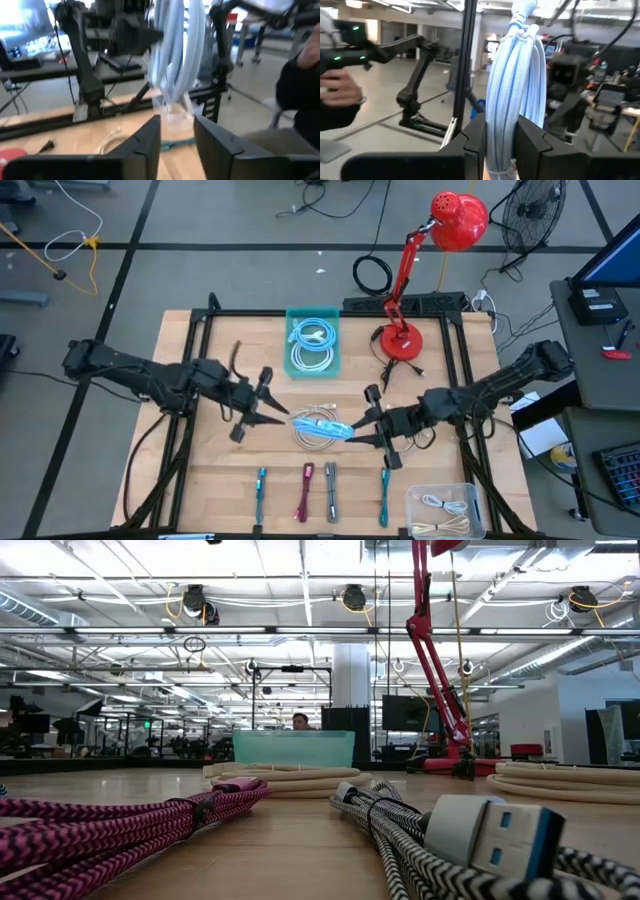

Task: Pick & Place USB Port
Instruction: Put the blue HDMI cable into the green bin

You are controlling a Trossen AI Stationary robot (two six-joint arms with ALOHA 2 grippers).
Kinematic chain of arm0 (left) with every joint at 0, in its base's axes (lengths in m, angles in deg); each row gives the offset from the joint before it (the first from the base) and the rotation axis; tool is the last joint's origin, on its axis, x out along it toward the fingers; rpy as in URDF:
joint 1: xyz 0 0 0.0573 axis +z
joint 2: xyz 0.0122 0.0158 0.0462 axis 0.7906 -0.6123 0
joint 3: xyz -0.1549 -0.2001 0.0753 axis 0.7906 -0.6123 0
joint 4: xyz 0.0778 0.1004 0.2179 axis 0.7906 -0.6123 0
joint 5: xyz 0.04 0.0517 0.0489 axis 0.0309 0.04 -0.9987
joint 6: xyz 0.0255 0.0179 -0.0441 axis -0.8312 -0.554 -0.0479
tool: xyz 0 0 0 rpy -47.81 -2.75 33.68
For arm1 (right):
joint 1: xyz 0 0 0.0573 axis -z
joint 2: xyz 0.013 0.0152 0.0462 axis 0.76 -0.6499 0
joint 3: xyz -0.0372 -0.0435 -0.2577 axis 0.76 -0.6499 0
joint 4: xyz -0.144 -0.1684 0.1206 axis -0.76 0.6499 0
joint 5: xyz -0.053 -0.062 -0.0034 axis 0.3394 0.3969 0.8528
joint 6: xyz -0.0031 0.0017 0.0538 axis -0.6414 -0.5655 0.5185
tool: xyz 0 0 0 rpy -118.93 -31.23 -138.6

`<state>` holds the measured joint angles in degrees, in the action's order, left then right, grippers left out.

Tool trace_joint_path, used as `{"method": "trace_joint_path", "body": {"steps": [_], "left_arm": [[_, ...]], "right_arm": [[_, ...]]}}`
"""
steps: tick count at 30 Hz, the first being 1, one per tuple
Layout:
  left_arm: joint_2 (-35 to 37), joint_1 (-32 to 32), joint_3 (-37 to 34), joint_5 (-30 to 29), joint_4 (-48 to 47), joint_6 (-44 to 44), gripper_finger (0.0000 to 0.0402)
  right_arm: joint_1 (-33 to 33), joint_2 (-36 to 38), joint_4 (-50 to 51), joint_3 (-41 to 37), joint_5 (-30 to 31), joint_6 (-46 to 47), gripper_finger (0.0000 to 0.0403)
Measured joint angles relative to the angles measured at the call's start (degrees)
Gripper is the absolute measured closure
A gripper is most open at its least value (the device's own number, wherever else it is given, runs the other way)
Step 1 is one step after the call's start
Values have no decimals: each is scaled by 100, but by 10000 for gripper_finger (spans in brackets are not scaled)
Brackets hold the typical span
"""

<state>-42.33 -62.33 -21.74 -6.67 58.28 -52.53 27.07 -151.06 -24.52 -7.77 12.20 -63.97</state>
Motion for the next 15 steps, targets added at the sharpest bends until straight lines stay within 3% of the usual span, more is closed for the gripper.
{"method": "trace_joint_path", "body": {"steps": [4,9,15], "left_arm": [[-495,-159,0,-447,425,-56,211],[-834,-184,0,-592,1002,-230,133],[-752,-221,0,-592,1503,-352,81]], "right_arm": [[-47,2,-380,-176,69,-22,346],[64,2,-421,-296,67,192,346],[68,26,-424,-337,57,220,346]]}}
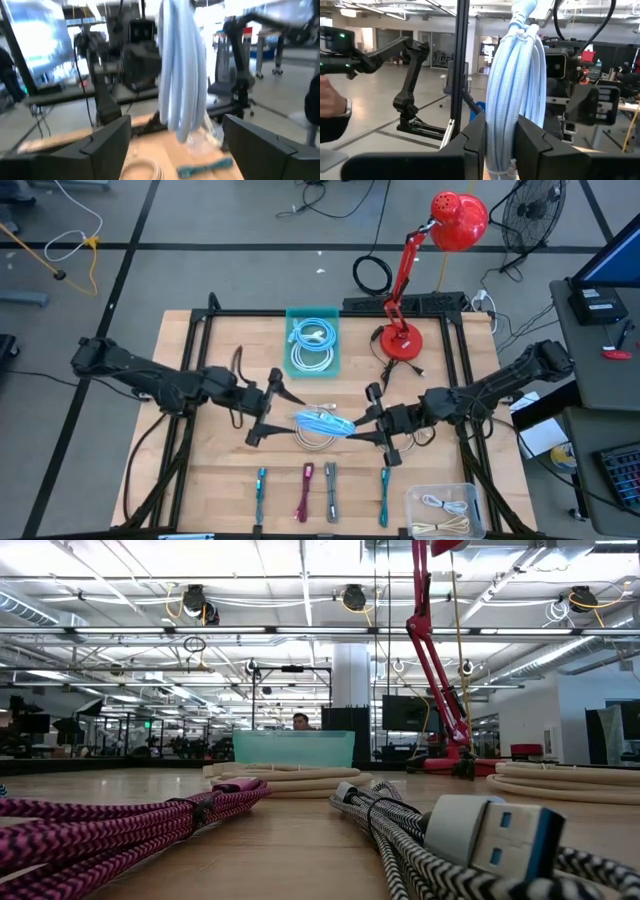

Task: Pick & Place USB Port
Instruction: Put the blue HDMI cable into the green bin

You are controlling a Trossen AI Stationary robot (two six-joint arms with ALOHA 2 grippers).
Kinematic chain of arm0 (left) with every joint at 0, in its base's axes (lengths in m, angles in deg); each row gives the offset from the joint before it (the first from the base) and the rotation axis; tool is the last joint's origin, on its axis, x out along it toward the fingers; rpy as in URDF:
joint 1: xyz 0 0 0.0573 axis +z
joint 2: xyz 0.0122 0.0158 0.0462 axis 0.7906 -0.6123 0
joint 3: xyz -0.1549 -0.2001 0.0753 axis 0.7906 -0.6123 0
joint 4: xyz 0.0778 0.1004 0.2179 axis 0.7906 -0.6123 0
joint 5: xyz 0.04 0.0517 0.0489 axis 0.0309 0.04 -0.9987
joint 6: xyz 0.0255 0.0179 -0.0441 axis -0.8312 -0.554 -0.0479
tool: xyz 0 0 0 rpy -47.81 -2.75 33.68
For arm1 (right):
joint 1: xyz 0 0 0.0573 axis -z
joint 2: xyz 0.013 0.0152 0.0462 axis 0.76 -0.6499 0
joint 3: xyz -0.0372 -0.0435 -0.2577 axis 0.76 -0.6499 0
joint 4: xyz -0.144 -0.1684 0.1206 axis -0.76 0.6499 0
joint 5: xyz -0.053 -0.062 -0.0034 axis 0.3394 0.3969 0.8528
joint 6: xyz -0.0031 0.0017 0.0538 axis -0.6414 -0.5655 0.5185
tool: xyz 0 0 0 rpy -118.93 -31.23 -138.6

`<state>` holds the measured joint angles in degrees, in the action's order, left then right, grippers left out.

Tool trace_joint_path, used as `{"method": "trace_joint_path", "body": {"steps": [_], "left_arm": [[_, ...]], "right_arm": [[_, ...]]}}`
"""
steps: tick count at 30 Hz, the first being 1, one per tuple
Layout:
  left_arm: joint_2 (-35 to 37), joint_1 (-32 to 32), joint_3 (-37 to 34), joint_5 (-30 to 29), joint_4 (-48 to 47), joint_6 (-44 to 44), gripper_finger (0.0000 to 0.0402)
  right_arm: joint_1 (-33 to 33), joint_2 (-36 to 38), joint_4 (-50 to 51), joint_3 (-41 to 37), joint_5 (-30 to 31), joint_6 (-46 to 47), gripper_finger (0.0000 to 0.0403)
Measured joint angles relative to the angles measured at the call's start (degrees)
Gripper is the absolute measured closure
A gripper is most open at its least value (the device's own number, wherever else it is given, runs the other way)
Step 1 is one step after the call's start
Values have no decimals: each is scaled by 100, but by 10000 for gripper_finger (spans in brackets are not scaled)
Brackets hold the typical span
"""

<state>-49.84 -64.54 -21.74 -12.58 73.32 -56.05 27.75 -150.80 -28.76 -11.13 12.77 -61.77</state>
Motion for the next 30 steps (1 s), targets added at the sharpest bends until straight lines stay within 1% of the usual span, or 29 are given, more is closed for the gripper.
{"method": "trace_joint_path", "body": {"steps": [5,11,15,19,22,24,27,30], "left_arm": [[-1,0,4,-7,327,-12,72],[-1,0,4,-331,442,-8,71],[-59,28,9,-356,762,5,71],[-84,33,9,-354,707,62,80],[-190,31,11,-416,724,156,108],[-219,31,1,-439,621,229,138],[-292,53,20,-444,819,352,197],[-339,66,0,-445,770,536,268]], "right_arm": [[24,0,-91,0,7,-43,346],[109,-152,-339,-4,6,-33,346],[198,-344,-576,-4,-8,-19,346],[257,-354,-625,-4,0,15,346],[258,-354,-606,-4,0,13,346],[254,-354,-617,-4,3,9,346],[256,-354,-647,-4,9,5,346],[256,-354,-606,-4,54,1,346]]}}
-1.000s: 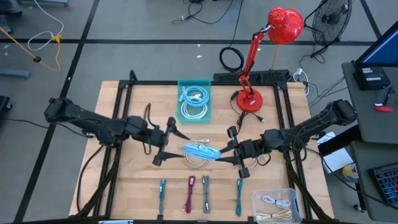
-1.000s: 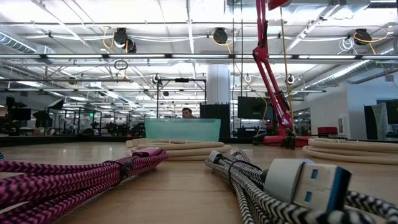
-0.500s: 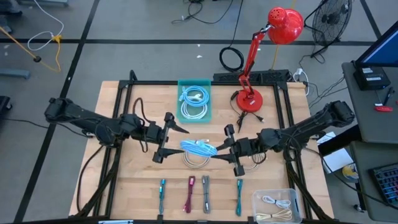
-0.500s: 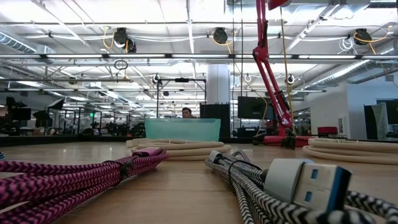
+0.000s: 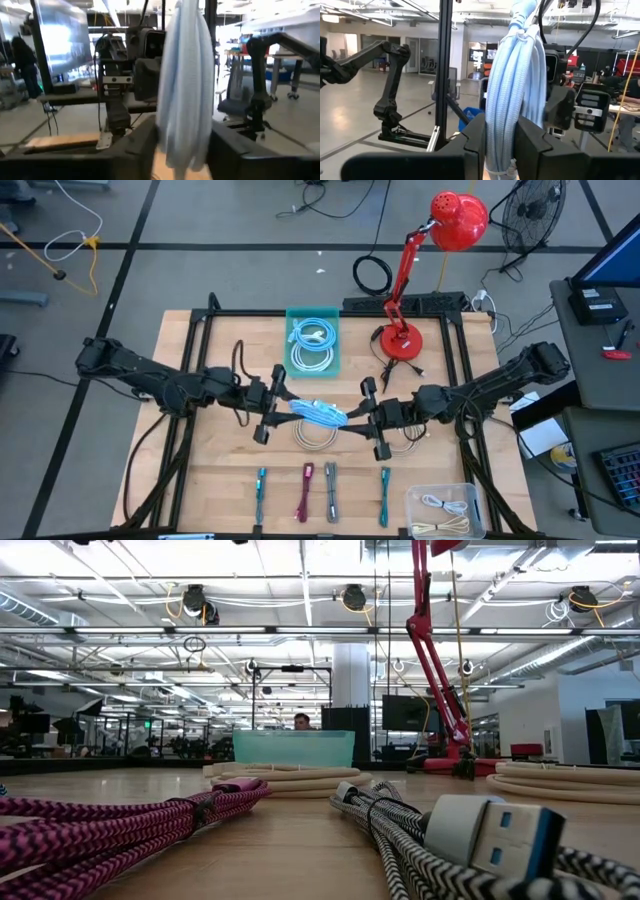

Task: Pick & Place USB Port
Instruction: Put the blue HDMI cable into the green bin

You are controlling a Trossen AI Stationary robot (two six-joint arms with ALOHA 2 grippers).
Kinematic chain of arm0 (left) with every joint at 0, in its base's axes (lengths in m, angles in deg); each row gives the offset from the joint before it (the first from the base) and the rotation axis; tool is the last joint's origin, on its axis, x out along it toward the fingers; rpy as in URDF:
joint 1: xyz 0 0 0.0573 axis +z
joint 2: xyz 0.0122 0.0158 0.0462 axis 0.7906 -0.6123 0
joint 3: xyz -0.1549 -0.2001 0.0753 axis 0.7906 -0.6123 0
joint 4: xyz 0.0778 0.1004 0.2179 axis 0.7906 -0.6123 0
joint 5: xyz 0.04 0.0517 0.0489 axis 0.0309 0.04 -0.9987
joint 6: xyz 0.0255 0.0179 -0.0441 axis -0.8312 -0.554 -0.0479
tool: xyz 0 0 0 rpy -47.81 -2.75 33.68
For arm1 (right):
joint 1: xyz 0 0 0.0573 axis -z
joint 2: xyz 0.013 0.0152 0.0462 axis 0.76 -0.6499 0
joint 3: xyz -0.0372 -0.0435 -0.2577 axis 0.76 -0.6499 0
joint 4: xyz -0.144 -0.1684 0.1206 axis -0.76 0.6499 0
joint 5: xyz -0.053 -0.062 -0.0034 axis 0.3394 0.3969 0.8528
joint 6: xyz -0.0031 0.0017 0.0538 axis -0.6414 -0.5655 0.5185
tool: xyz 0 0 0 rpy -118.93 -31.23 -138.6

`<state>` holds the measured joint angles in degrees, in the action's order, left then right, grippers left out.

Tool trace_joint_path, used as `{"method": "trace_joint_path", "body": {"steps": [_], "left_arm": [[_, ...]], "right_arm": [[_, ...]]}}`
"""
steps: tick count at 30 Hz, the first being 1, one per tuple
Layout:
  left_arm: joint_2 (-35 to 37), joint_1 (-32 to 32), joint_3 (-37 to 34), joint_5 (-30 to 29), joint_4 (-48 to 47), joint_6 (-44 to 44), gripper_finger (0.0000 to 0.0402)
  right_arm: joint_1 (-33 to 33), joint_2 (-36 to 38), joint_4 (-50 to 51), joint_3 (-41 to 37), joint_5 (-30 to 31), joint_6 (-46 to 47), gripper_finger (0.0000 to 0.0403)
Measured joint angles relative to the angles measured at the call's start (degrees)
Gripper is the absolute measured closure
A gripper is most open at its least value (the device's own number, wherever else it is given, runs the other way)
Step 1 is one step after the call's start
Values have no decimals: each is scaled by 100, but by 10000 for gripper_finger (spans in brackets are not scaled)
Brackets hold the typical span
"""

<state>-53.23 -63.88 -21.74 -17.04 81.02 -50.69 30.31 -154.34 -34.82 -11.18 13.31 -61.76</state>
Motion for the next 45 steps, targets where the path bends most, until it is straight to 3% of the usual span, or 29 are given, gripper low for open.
{"method": "trace_joint_path", "body": {"steps": [4,7,11,16,20,27,33,39,45], "left_arm": [[-74,52,2,-19,279,325,367],[-75,74,2,-346,382,900,368],[-64,149,2,-654,344,1596,368],[256,732,2,-584,-398,2715,368],[435,1532,7,-81,-1077,3683,368],[492,3605,7,1286,-2471,5168,368],[86,4803,7,2545,-2658,5769,368],[-716,4701,349,2680,-3685,5735,368],[-1527,4397,1332,2459,-4720,5391,368]], "right_arm": [[0,4,-27,7,8,-59,346],[2,10,29,11,11,-69,336],[-19,33,278,11,216,21,292],[-215,302,878,8,1648,-47,237],[-385,496,1256,0,2494,-165,206],[-761,639,1283,0,2634,-454,182],[-1049,716,1114,0,2665,-765,180],[-1099,715,1053,0,2682,-845,179],[-1097,713,1059,0,2698,-794,179]]}}
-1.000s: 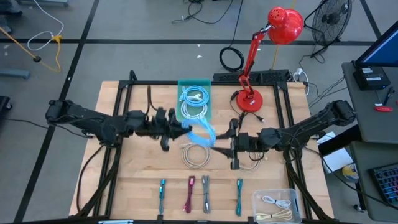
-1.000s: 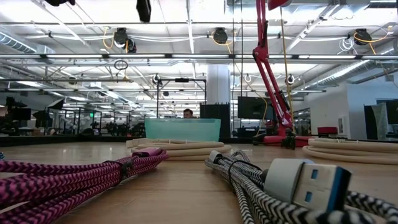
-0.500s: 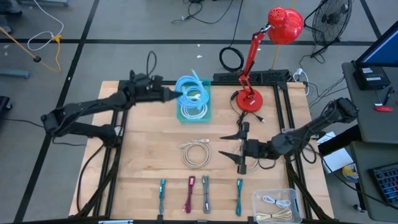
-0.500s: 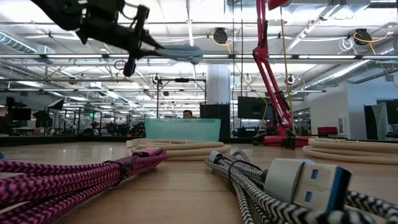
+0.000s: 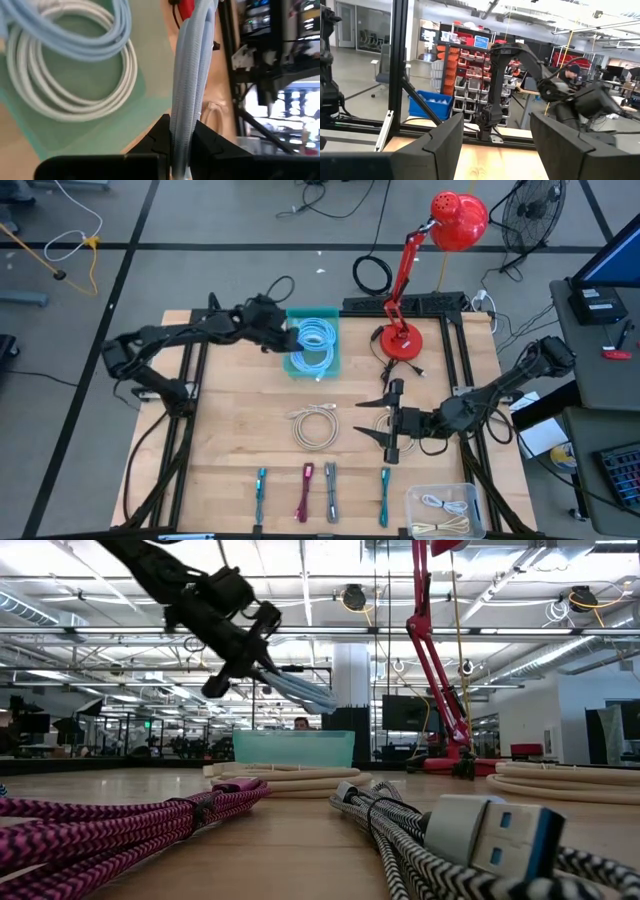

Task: Pick & Place USB Port
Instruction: Put the blue HDMI cable into the green bin

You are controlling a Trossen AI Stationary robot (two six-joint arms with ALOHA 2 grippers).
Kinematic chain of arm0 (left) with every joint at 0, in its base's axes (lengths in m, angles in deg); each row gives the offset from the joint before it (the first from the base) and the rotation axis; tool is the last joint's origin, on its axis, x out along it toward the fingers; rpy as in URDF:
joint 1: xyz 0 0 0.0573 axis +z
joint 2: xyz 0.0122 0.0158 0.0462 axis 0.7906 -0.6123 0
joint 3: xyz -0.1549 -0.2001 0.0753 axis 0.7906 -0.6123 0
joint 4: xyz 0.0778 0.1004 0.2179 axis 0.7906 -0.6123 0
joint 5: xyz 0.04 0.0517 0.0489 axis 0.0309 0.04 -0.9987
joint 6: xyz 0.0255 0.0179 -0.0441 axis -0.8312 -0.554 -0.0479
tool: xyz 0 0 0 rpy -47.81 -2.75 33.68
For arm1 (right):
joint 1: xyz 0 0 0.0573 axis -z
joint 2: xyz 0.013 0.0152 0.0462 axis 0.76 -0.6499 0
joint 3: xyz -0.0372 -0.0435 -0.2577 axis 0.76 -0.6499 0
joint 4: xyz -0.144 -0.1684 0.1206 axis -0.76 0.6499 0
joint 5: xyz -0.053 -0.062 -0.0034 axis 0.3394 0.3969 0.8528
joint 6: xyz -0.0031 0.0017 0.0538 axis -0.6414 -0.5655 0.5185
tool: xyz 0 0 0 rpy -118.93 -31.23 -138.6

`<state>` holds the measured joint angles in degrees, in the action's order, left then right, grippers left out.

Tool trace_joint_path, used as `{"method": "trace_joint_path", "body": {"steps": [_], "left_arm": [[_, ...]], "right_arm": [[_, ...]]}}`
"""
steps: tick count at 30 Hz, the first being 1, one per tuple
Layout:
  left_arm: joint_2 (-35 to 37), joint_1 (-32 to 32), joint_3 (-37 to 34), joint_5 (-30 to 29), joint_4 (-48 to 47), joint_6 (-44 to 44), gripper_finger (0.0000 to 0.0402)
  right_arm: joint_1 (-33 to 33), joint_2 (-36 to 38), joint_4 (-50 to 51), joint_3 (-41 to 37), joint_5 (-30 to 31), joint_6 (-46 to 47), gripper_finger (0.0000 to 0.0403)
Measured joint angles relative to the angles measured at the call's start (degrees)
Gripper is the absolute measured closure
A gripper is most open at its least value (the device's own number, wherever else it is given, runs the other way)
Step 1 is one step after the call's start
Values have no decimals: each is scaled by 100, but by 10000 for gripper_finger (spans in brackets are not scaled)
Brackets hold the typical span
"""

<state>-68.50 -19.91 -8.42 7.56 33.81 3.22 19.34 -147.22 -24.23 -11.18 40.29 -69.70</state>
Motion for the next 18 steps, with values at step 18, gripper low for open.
{"method": "trace_joint_path", "body": {"steps": [18], "left_arm": [[-776,-4,1365,-1056,-1504,-526,368]], "right_arm": [[-33,0,71,0,-16,37,179]]}}
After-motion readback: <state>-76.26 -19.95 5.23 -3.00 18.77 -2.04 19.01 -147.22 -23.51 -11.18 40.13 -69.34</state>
